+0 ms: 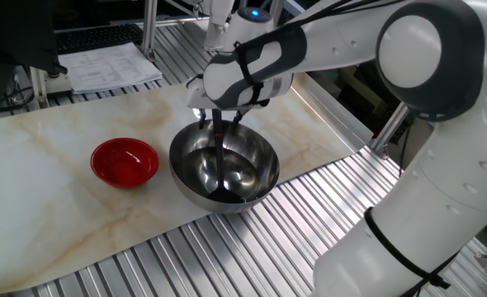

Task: Scoop water with a large spoon from one bowl to another

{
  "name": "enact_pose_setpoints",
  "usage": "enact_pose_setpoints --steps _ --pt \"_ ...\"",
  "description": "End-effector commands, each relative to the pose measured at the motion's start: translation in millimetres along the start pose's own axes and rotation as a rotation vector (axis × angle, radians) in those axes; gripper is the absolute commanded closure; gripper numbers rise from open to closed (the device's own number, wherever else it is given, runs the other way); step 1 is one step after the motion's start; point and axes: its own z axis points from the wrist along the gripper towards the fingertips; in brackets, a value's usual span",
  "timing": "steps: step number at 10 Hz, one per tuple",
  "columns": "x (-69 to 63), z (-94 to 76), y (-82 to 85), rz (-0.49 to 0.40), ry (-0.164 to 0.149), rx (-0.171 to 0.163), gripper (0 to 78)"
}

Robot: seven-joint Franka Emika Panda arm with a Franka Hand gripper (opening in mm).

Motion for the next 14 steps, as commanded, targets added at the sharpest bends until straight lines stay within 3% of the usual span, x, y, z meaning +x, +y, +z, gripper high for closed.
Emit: enact_pose_setpoints --steps 1,14 --pt "1.0 8.2 -0.2 0.002 -0.002 -0.008 0.1" --pt "-0.6 28.1 -5.3 -0.002 0.015 -0.03 0.1"
